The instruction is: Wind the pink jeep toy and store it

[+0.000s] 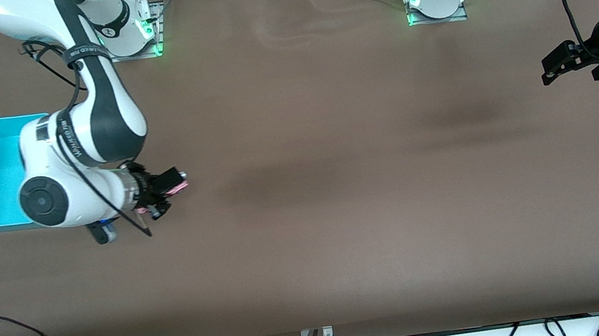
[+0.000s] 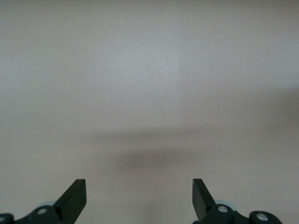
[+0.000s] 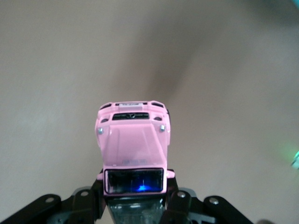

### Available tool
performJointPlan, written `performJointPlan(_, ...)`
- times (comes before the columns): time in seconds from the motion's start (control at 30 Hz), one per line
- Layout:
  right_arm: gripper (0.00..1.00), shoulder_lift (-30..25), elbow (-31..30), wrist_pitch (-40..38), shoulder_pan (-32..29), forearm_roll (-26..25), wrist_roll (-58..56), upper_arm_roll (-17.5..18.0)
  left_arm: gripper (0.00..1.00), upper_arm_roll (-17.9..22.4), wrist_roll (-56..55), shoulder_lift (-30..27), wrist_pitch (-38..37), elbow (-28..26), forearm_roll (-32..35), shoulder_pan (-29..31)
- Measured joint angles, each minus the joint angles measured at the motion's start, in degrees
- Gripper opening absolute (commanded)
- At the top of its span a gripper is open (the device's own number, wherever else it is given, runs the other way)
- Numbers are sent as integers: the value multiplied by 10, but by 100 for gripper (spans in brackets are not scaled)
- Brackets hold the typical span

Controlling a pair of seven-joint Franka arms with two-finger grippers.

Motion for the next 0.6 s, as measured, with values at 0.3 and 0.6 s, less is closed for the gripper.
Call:
performJointPlan(0.3, 24, 0, 1, -52, -2, -25, -116, -62, 100, 0, 0, 0, 0, 0, 0, 0)
performJointPlan(0.6, 25, -32, 5, -65, -95, -83, -187, 4, 100, 0, 0, 0, 0, 0, 0, 0)
